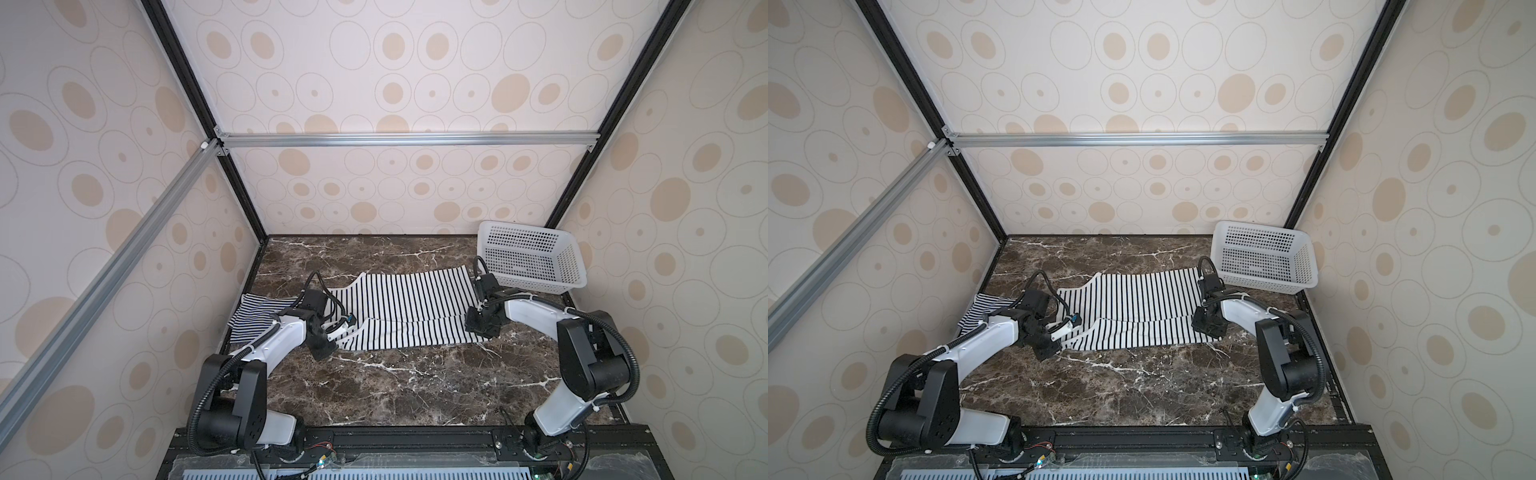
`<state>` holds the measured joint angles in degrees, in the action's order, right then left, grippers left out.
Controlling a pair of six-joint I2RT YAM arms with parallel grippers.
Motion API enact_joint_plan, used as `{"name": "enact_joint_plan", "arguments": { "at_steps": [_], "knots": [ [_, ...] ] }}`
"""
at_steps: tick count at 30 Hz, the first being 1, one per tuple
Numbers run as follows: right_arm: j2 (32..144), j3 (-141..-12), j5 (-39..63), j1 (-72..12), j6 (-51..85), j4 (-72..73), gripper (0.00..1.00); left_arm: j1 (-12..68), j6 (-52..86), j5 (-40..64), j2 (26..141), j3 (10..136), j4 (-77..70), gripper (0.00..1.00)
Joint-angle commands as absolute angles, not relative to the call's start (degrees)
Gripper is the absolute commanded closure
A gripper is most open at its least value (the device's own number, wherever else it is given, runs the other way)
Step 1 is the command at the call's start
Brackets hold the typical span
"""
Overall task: Fold and stack tank tops
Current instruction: Smooth out the tank top at the center of the table.
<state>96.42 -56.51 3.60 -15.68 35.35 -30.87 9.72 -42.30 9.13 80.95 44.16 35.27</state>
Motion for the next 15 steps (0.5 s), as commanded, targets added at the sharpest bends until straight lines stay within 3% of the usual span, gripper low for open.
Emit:
{"name": "enact_joint_plan", "arguments": {
  "at_steps": [1,15],
  "knots": [
    [96.9,-56.9,2.5,-15.2,35.2,-32.3,0.61,9.1,-43.9,7.7,82.2,44.6,35.0,1.00],
    [97.6,-57.2,2.1,-15.2,34.5,-33.3,0.61,6.8,-46.8,6.6,84.8,49.8,35.6,1.00]
  ]
}}
